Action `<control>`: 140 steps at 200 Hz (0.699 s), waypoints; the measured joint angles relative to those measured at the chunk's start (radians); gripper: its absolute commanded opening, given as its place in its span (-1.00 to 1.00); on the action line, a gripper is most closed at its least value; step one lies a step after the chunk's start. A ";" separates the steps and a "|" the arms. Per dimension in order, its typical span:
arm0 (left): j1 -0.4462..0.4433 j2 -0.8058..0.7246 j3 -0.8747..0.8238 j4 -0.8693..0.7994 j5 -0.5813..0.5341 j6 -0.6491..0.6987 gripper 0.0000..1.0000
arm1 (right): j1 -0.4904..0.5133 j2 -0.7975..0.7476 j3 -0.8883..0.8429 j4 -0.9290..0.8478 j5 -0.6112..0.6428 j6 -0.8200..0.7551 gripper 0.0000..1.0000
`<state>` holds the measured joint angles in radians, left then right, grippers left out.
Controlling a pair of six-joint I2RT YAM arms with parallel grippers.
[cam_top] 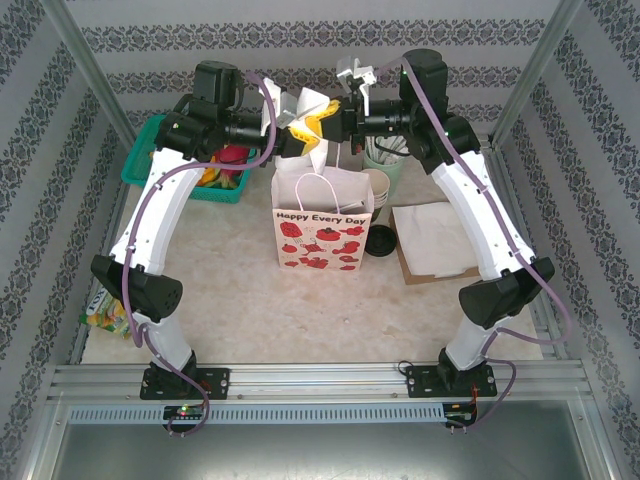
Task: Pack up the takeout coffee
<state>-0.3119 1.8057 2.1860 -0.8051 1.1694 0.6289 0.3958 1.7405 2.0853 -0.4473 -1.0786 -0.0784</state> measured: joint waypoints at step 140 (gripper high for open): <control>0.013 -0.437 -0.659 0.330 -0.690 -0.578 0.99 | 0.028 -0.023 -0.164 -0.006 0.238 -0.050 -1.00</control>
<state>-0.2989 1.3685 1.5269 -0.4747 0.4797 0.0509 0.4236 1.7176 1.9217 -0.4534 -0.8410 -0.1284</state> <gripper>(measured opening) 0.994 0.070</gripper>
